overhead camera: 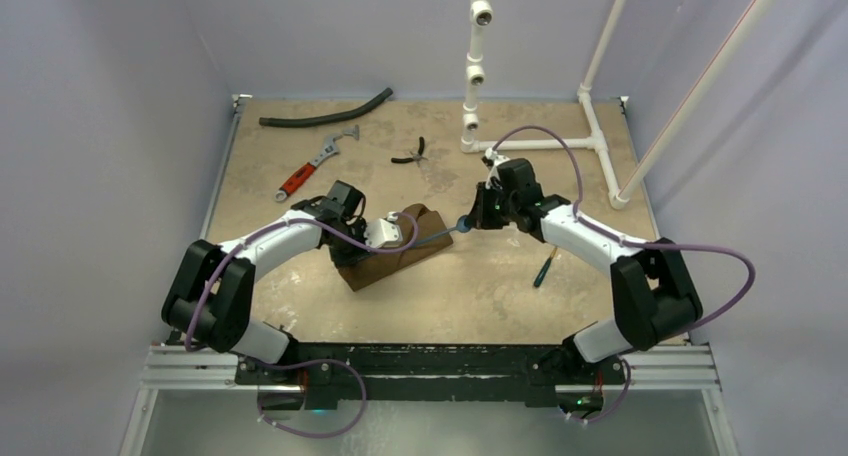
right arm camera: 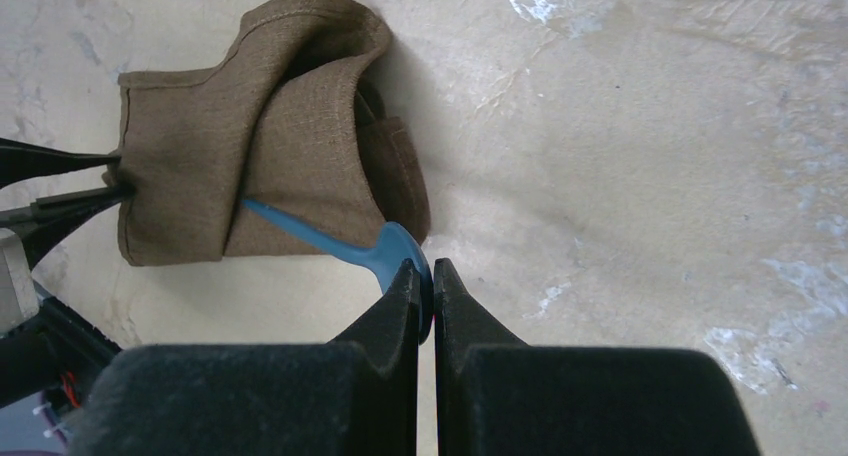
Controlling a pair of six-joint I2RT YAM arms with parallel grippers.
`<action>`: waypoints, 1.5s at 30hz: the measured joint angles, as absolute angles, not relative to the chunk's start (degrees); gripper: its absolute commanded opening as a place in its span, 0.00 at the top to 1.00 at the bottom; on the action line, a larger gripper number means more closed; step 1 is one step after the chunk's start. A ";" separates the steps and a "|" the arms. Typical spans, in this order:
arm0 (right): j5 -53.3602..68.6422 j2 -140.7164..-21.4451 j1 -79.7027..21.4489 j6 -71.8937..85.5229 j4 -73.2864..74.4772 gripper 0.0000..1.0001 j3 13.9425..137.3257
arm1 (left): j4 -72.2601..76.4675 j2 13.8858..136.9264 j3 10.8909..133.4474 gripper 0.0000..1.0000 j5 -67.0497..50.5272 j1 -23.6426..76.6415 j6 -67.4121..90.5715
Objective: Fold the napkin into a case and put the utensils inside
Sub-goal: Insert the spoon into the folded napkin.
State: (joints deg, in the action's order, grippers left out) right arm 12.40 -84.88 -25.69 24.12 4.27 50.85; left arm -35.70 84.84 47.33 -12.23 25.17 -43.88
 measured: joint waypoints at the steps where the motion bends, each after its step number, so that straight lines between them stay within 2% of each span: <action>1: 12.45 -85.19 -26.04 24.43 3.75 1.00 50.85 | -35.68 84.86 47.33 0.76 -12.23 25.17 -43.88; 20: 14.17 -94.74 -34.63 29.43 -3.22 1.00 55.07 | -35.29 84.97 47.00 0.79 -12.25 25.17 -43.99; 21: 14.17 -95.00 -35.20 29.65 -3.55 0.96 55.24 | -35.27 84.97 47.00 0.79 -12.25 25.17 -43.99; 22: 14.17 -95.37 -35.77 29.91 -3.86 0.88 55.40 | -35.27 84.97 47.00 0.79 -12.25 25.17 -43.99; 26: 13.96 -97.47 -36.97 30.65 -4.27 0.73 55.70 | -35.29 84.97 47.00 0.79 -12.23 25.17 -43.99; 30: 13.85 -99.00 -37.08 30.63 -3.36 0.65 56.38 | -35.29 84.95 47.00 0.79 -12.25 25.17 -43.97; 34: 13.85 -99.55 -37.12 30.61 -3.25 0.64 57.95 | -35.29 84.86 47.00 0.76 -12.27 25.17 -43.88; 37: 14.00 -100.18 -37.41 30.61 -3.33 0.58 59.57 | -35.31 84.75 47.00 0.75 -12.27 25.17 -43.86; 39: 14.00 -100.55 -37.78 30.63 -3.22 0.46 60.40 | -35.31 84.73 47.00 0.74 -12.25 25.17 -43.72; 41: 14.02 -100.75 -38.15 30.57 -2.42 0.29 61.19 | -35.29 84.68 46.98 0.73 -12.27 25.17 -43.59; 42: 13.98 -100.68 -38.24 30.50 -1.72 0.25 61.28 | -35.29 84.62 46.94 0.73 -12.27 25.17 -43.55; 43: 13.78 -100.42 -38.24 30.44 -0.67 0.09 61.28 | -35.29 84.49 46.92 0.71 -12.27 25.17 -43.55; 44: 12.19 -98.78 -38.13 29.91 3.38 0.03 61.25 | -35.27 83.79 46.59 0.71 -12.32 25.17 -43.48; 45: 11.29 -97.82 -37.50 29.89 4.47 0.02 61.25 | -35.29 83.66 46.50 0.70 -12.36 25.17 -43.46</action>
State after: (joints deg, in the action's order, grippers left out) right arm 11.29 -97.82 -37.50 29.89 4.47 61.25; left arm -35.29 83.66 46.50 -12.36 25.17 -43.46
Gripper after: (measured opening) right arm 0.859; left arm 0.282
